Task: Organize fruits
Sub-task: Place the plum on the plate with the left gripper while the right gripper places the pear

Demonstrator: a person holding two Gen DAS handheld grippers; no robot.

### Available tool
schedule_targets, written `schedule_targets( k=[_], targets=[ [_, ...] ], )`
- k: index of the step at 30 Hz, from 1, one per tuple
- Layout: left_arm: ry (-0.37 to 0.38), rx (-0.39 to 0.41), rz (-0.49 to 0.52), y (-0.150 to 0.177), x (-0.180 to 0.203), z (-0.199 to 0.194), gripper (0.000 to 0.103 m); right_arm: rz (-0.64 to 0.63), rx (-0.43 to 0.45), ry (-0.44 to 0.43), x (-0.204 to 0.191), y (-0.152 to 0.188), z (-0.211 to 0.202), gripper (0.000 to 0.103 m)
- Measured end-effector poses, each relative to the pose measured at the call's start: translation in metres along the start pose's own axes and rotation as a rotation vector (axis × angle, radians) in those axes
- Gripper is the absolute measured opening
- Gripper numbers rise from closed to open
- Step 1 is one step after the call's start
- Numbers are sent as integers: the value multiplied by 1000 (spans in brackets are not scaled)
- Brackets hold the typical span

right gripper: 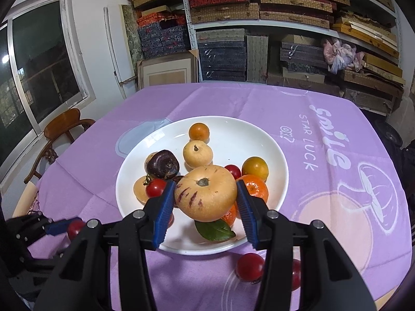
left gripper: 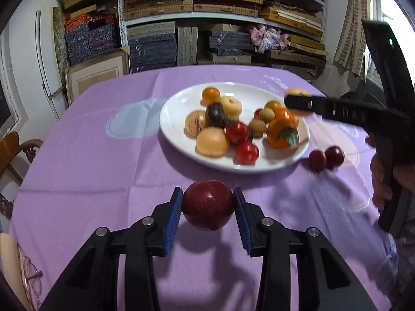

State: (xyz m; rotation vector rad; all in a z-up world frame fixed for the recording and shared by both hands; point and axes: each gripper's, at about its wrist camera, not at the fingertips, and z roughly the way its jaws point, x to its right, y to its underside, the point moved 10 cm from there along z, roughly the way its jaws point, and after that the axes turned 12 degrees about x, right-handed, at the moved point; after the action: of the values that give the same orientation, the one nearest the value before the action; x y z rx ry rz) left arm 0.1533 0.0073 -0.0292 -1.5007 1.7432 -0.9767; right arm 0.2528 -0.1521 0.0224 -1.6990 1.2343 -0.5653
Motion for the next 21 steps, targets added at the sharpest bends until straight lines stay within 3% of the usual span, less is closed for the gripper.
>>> schedule_targets(
  k=[5,9,21],
  targets=[
    [-16,70,-5,-63,3,29,40,-18,6,17,2,-8,1,46],
    [-45,89,-32,-92,5,63,40,-48,10,38,0,-18,9,46],
    [-59,12,-66,-94,1,131,41,-56,-79,84,19,-16,74,46]
  ],
)
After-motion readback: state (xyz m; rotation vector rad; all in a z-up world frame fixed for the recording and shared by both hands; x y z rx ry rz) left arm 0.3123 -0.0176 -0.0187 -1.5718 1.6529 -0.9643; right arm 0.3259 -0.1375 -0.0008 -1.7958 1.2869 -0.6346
